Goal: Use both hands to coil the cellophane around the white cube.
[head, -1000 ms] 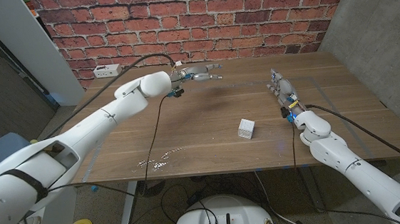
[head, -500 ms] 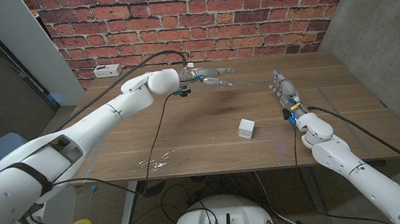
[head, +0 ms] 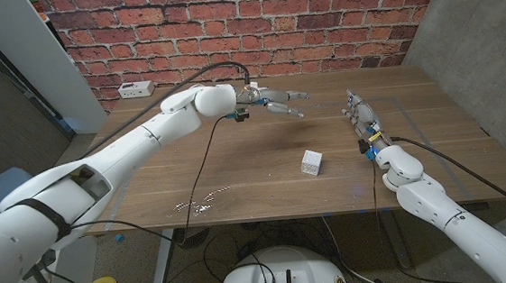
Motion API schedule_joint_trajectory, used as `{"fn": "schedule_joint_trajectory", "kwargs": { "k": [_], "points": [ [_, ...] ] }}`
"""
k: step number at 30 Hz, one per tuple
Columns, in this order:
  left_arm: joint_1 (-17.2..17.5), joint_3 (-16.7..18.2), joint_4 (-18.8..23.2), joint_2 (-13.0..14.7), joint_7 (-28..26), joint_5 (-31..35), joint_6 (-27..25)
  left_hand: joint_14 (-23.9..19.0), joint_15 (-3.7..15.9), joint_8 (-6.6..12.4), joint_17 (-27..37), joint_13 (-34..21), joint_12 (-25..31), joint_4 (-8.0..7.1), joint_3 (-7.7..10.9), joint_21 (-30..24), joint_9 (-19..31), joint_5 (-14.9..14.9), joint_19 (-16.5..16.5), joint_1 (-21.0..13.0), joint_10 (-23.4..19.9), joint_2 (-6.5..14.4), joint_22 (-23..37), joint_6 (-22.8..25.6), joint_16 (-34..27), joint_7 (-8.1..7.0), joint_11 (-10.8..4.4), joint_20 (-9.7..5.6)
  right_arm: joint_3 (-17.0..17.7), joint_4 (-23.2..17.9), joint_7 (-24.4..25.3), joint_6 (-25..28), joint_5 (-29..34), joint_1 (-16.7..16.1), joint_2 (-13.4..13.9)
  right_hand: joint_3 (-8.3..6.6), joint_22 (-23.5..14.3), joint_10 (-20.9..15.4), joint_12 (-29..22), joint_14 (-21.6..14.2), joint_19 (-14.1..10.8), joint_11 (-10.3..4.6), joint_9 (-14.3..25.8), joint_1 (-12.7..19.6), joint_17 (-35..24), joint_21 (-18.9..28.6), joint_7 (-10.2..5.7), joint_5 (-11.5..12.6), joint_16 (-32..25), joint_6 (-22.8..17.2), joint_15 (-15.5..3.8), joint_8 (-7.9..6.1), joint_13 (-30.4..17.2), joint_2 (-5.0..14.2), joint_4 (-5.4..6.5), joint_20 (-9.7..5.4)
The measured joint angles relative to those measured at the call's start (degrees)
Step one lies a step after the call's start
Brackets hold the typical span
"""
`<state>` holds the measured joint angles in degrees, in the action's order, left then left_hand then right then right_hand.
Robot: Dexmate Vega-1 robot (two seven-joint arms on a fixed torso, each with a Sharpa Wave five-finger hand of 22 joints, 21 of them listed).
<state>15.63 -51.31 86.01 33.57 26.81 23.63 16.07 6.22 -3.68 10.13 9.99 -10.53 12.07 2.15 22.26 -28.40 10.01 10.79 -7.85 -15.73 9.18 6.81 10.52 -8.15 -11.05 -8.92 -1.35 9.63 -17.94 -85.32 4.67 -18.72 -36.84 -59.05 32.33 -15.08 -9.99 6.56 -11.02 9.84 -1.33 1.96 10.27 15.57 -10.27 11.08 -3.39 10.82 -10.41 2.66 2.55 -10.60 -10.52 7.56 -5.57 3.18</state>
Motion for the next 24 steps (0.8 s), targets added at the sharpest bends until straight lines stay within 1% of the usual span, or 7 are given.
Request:
{"fn": "schedule_joint_trajectory", "kwargs": {
  "k": [7,10,13,16,19,20,24],
  "points": [
    [-1.1,-1.2,0.7,-0.5,2.3,2.8,2.4,-2.2,0.07,0.0,0.0,0.0,0.0,0.95,-0.16,0.0,0.0,-0.2,1.3,-0.7,-0.8,-0.7,0.0,-0.2,-0.3,-0.21,-0.82,0.26,0.4,-1.8,1.2,-0.2,0.4,-1.7,0.5,0.0,0.0,0.0,0.0,0.0,0.0,0.0,0.0,0.2,0.0,0.0,0.0,0.0,0.0,0.0,0.0,0.0,0.0,0.22,0.0,0.0],
    [-1.3,-1.5,1.1,-0.6,2.9,4.0,3.1,-2.8,0.51,0.26,0.0,0.0,0.3,1.39,-0.05,-0.2,0.0,-0.2,2.2,-1.0,-1.5,-1.0,0.0,0.4,-0.4,-0.72,-1.47,0.36,0.6,-2.5,1.5,-0.2,0.6,-2.3,0.6,0.0,0.0,0.0,0.0,0.0,0.0,0.0,0.0,0.2,0.0,0.0,0.0,0.0,0.0,0.0,0.0,0.0,0.0,0.22,0.0,0.0],
    [-1.7,-2.0,2.0,-0.8,3.7,5.6,4.0,-3.7,0.41,0.59,0.0,0.0,0.3,2.0,0.08,-0.2,0.0,-0.2,3.2,-1.3,-2.4,-1.3,0.0,0.9,-0.4,-1.24,-1.55,0.28,0.8,-3.4,2.3,-0.4,0.9,-3.3,0.8,0.0,0.0,0.0,0.0,0.0,0.0,0.0,0.0,0.2,0.0,0.0,0.0,0.0,0.0,0.0,0.0,0.0,0.0,0.22,0.0,0.0],
    [-1.9,-2.3,2.9,-0.8,4.3,7.2,4.6,-4.4,1.16,0.9,-0.1,0.0,0.7,2.93,0.4,-0.4,0.0,-0.2,4.2,-2.0,-3.9,-1.6,-0.1,2.1,-0.4,-1.61,-1.77,0.21,1.1,-4.3,2.8,-0.6,1.1,-4.1,1.0,0.0,0.0,0.0,0.0,0.0,0.0,0.0,0.0,0.2,0.0,0.0,0.0,0.0,0.0,0.0,0.0,0.0,0.0,0.22,0.0,0.0],
    [-1.9,-2.6,4.0,-0.8,4.7,8.7,5.0,-5.7,1.95,1.21,-0.1,0.0,0.9,3.98,0.67,-0.4,0.0,-0.2,5.3,-3.3,-5.0,-2.1,-0.1,3.4,-0.4,-2.07,-2.44,-0.21,1.3,-5.1,3.4,-0.8,1.3,-5.0,1.1,0.0,0.0,0.0,0.0,0.0,0.0,0.0,0.0,0.2,0.0,0.0,0.0,0.0,0.0,0.0,0.0,0.0,0.0,0.22,0.0,0.0],
    [-1.9,-2.6,4.1,-0.8,4.9,9.3,5.1,-6.0,2.26,1.34,-0.1,0.0,1.1,4.3,0.78,-0.4,0.0,-0.2,5.6,-3.6,-5.2,-1.9,-0.1,3.9,-0.4,-2.2,-2.43,-0.12,1.4,-5.4,3.6,-0.9,1.4,-5.3,1.2,0.0,0.0,0.0,0.0,0.0,0.0,0.0,0.0,0.2,0.0,0.0,0.0,0.0,0.0,0.0,0.0,0.0,0.0,0.22,0.0,0.0],
    [-1.8,-2.8,5.7,-0.8,5.3,11.8,5.3,-7.7,2.96,1.68,-0.1,0.0,1.1,5.79,0.86,-0.4,0.0,-0.2,6.8,-5.2,-6.9,-3.0,-0.1,6.3,-0.4,-2.28,-2.74,-0.16,1.7,-6.4,4.2,-1.1,1.6,-6.4,1.3,0.0,0.0,0.0,0.0,0.0,0.0,0.0,0.0,0.2,0.0,0.0,0.0,0.0,0.0,0.0,0.0,0.0,0.0,0.22,0.0,0.0]
  ]
}}
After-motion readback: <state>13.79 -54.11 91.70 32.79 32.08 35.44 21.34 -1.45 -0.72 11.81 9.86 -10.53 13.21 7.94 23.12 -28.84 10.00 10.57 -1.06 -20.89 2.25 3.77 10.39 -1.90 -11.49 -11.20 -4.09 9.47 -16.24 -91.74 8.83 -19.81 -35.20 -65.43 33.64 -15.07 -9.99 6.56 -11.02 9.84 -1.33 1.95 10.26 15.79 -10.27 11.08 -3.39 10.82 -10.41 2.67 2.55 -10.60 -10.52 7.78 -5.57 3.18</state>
